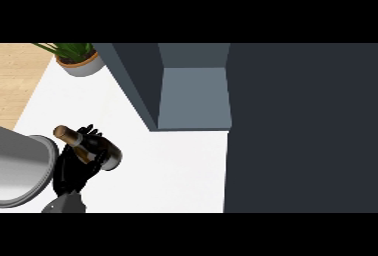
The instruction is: Pick up the wine, place it into the cabinet and close the cabinet
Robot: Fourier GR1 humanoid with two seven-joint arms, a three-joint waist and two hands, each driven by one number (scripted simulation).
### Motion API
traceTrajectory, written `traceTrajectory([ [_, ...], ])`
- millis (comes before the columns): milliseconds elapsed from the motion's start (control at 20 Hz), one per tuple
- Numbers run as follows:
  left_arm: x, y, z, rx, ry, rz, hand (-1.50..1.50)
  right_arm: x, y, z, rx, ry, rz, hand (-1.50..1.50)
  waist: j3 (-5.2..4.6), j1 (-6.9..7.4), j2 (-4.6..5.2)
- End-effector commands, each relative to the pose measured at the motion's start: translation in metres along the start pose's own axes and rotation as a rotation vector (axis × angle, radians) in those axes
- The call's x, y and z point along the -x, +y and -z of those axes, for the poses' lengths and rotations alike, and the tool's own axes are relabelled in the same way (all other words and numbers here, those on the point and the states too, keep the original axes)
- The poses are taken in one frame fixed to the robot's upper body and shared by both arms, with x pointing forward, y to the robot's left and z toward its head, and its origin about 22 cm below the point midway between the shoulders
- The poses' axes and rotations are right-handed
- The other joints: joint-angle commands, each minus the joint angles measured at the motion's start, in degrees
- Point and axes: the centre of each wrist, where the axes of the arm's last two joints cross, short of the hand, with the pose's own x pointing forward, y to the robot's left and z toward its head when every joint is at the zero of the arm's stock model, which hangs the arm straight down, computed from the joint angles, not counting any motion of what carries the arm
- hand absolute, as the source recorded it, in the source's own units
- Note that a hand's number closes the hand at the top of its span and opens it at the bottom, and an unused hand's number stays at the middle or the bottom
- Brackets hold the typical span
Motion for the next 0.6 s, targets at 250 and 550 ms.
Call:
traceTrajectory([
  [250,0.013,-0.009,0.007,0.130,0.004,0.095,1.50,-0.031,0.007,-0.027,-0.018,-0.054,0.031,-1.50,-0.08,-0.27,0.09],
  [550,0.000,0.002,-0.024,0.200,-0.066,0.242,1.50,-0.022,-0.002,-0.022,0.001,-0.063,0.016,-1.50,0.00,0.56,-0.08],
])
